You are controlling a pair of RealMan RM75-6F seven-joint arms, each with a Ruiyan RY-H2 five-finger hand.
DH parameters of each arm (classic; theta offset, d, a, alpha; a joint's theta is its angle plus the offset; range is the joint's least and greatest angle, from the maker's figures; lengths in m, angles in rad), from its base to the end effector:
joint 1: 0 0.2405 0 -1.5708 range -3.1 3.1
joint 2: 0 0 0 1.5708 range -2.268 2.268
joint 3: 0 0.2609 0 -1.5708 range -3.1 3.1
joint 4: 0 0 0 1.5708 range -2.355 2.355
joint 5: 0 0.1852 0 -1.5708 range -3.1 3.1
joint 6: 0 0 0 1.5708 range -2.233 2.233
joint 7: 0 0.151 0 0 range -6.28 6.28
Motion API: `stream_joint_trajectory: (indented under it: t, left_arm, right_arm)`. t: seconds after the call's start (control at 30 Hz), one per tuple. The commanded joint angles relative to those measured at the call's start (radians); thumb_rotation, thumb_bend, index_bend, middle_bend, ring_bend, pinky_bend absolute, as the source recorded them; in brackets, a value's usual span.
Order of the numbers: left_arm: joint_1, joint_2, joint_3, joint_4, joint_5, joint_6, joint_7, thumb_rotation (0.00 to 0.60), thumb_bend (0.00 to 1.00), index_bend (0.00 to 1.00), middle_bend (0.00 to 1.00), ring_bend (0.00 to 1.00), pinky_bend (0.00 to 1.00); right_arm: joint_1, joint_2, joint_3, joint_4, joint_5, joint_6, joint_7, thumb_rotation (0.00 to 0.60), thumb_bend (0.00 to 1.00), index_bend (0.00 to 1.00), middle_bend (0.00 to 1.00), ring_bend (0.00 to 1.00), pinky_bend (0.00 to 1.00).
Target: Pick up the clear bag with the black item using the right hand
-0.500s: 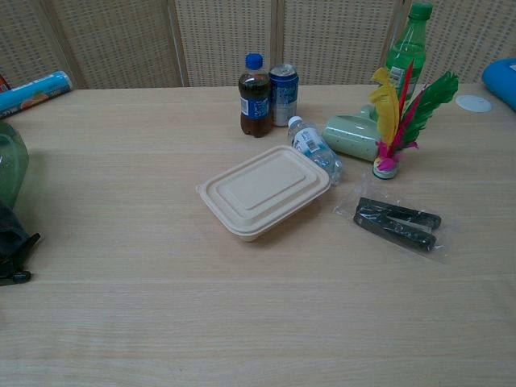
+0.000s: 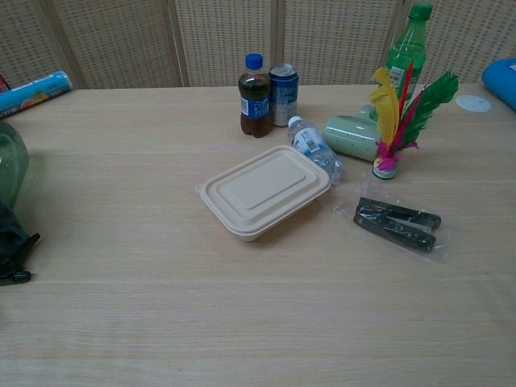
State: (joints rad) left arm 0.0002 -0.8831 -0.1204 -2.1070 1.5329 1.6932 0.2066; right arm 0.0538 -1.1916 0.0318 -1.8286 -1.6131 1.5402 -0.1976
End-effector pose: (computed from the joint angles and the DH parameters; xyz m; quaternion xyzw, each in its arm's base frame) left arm -0.2203 0.1662 0.2568 -0.5244 -0.3406 -0.4621 0.6288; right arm -0.2484 -0.1701 0.1524 0.5958 -0.3847 0.4417 0.5494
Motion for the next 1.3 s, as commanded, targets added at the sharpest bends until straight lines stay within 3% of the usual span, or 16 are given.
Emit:
stream_joint_trajectory:
  t: [0.03, 0.2, 0.43, 0.8, 1.07, 1.3]
  left_arm:
    - [-0.002, -0.004, 0.001, 0.004, -0.006, -0.006, 0.004, 0.600, 0.00, 0.00, 0.00, 0.00, 0.00]
    - [-0.005, -0.008, -0.004, 0.010, -0.014, -0.006, 0.008, 0.600, 0.00, 0.00, 0.00, 0.00, 0.00]
    - [-0.007, -0.011, -0.002, 0.015, -0.017, -0.014, 0.009, 0.600, 0.00, 0.00, 0.00, 0.00, 0.00]
    - [-0.011, -0.017, -0.002, 0.024, -0.025, -0.023, 0.012, 0.600, 0.00, 0.00, 0.00, 0.00, 0.00]
    - [-0.009, -0.014, -0.002, 0.024, -0.024, -0.019, 0.008, 0.600, 0.00, 0.00, 0.00, 0.00, 0.00]
    - [-0.010, -0.016, 0.001, 0.026, -0.023, -0.023, 0.013, 0.600, 0.00, 0.00, 0.00, 0.00, 0.00]
  right_arm:
    - [0.042, 0.027, -0.042, -0.060, 0.047, -0.149, -0.109, 0.600, 0.00, 0.00, 0.00, 0.00, 0.00]
    - [0.126, 0.038, -0.022, -0.136, 0.154, -0.310, -0.229, 0.571, 0.00, 0.00, 0.00, 0.00, 0.00]
    - [0.225, -0.054, 0.034, -0.165, 0.336, -0.417, -0.389, 0.546, 0.00, 0.00, 0.00, 0.00, 0.00]
    - [0.361, -0.269, 0.091, -0.134, 0.607, -0.427, -0.591, 0.546, 0.00, 0.00, 0.00, 0.00, 0.00]
    - [0.454, -0.382, 0.138, 0.016, 0.754, -0.468, -0.590, 0.544, 0.00, 0.00, 0.00, 0.00, 0.00]
    - [0.505, -0.379, 0.163, 0.118, 0.833, -0.519, -0.533, 0.546, 0.00, 0.00, 0.00, 0.00, 0.00]
